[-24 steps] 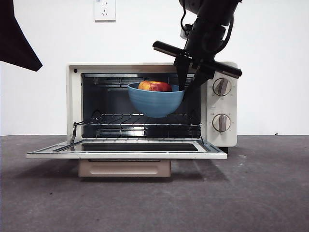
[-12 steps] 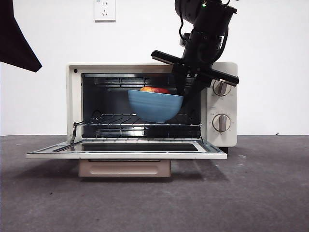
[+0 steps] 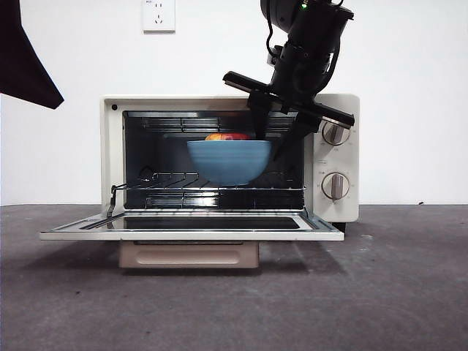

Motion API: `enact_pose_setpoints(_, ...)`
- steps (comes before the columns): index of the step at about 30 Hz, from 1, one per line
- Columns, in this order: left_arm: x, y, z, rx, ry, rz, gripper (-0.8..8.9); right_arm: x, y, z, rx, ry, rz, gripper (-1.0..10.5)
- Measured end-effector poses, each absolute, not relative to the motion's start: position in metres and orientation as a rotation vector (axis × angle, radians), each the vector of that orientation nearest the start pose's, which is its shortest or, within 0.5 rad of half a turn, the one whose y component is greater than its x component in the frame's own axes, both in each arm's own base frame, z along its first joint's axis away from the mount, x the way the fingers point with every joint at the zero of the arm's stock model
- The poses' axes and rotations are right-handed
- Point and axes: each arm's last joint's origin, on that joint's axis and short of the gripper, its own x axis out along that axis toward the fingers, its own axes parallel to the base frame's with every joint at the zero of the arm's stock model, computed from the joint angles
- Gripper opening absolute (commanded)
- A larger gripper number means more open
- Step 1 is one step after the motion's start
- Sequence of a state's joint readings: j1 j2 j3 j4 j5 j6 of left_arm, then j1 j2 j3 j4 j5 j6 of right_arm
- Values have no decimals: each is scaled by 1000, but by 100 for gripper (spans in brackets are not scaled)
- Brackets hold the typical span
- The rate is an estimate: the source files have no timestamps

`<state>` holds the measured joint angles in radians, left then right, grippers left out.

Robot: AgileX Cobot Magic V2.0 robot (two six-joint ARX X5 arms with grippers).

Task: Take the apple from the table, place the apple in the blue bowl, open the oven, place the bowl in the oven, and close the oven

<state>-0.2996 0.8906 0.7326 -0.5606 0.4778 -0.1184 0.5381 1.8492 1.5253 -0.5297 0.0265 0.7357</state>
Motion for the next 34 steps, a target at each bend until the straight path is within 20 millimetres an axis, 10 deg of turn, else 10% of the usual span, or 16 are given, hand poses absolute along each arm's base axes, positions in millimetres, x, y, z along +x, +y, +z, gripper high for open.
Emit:
enact_pose_setpoints(17,165,-64,269,-173,766,-697,7,314,191,317,355,903,229,127)
enact_pose_setpoints(34,214,-20,241,-299,779,-426,6,181,153,403,-108,761,469,127)
